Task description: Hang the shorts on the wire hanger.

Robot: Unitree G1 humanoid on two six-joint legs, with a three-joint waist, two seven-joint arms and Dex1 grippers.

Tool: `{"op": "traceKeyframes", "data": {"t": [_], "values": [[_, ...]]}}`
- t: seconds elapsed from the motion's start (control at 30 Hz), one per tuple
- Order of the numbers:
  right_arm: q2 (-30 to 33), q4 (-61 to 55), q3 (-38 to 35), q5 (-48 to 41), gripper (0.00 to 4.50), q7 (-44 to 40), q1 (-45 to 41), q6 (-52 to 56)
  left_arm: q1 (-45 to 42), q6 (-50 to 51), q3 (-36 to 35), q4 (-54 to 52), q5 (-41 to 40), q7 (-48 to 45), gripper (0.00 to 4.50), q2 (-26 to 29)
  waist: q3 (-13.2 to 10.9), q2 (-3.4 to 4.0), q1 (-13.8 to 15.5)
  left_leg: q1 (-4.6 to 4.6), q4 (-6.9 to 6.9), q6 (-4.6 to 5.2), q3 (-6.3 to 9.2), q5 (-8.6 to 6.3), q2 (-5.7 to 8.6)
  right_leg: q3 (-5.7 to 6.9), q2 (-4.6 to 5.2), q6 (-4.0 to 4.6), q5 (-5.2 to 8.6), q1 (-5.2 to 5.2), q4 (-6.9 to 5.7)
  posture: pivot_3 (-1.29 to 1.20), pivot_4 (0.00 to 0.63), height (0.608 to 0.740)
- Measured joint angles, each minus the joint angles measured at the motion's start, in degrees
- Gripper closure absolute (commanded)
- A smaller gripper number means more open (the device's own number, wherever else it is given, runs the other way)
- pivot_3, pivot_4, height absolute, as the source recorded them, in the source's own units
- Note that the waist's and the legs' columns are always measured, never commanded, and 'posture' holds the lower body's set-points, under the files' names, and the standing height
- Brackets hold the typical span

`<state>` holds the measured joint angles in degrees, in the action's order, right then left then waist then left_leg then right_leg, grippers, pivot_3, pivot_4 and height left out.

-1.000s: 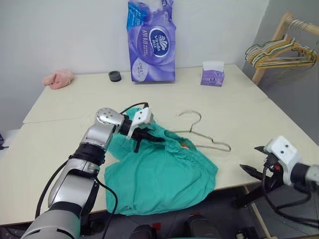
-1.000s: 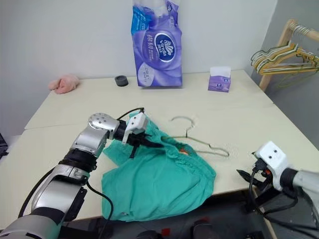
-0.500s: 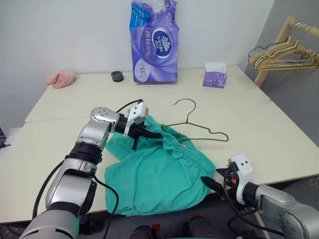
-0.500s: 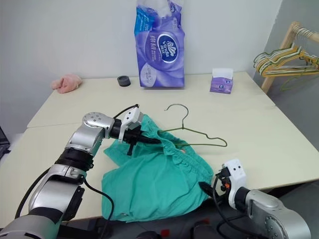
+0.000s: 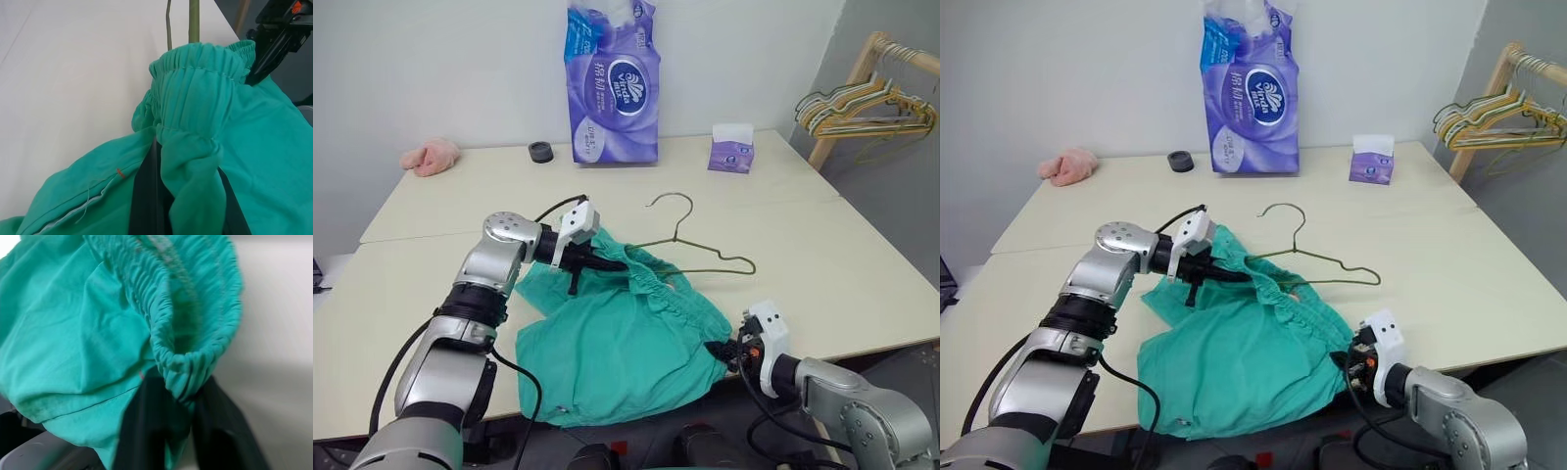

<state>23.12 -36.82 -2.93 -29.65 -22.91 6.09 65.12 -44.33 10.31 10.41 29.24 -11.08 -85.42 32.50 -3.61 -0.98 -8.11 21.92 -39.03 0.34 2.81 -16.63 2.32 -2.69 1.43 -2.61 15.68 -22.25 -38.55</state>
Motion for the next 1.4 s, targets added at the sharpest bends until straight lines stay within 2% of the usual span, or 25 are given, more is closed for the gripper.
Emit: {"op": "traceKeyframes", "data": {"t": [0.33,0.57,0.7,1.0,1.4], "values": [[7.3,4.6,-7.1,-1.0,4.47,-3.0,-1.6,-2.7,4.4,8.1,-0.7,-9.8,-3.8,-2.8,4.50,3.9,0.0,0.00,0.2,-0.01,0.00,-0.02,0.02,0.02,-0.01,0.02,-0.01,0.00,0.02,0.02,-0.04,-0.19,0.038,0.740],[9.6,5.8,-8.3,-3.3,4.47,-4.5,-3.0,-1.2,4.4,13.4,-0.6,-15.5,-6.5,-5.3,4.50,5.6,0.0,0.00,0.1,-0.02,0.00,-0.01,0.00,0.02,-0.01,0.01,-0.02,0.01,0.04,0.02,-0.06,-0.19,0.038,0.740],[9.7,5.8,-8.3,-4.4,4.47,-4.6,-3.1,-0.5,5.1,13.2,1.8,-16.8,-6.8,-6.5,4.50,8.3,0.0,0.02,0.1,-0.02,0.01,-0.01,0.01,0.02,-0.01,0.00,-0.02,0.02,0.05,0.02,-0.06,-0.20,0.040,0.740],[10.8,4.8,-8.3,-6.1,4.47,-4.5,-2.4,0.8,5.5,6.7,5.6,-14.6,-4.8,-6.6,4.50,9.3,0.0,0.03,0.2,-0.02,0.00,-0.01,0.00,0.02,-0.02,0.00,-0.02,0.02,0.07,0.02,-0.05,-0.20,0.043,0.740],[8.7,8.2,-11.0,-9.9,4.47,-4.1,-1.9,4.3,5.3,10.2,7.4,-15.4,-9.4,-6.6,4.50,10.6,0.0,0.05,0.2,-0.02,0.01,-0.01,0.00,0.02,-0.02,0.00,-0.02,0.03,0.08,0.03,-0.06,-0.20,0.042,0.740]]}}
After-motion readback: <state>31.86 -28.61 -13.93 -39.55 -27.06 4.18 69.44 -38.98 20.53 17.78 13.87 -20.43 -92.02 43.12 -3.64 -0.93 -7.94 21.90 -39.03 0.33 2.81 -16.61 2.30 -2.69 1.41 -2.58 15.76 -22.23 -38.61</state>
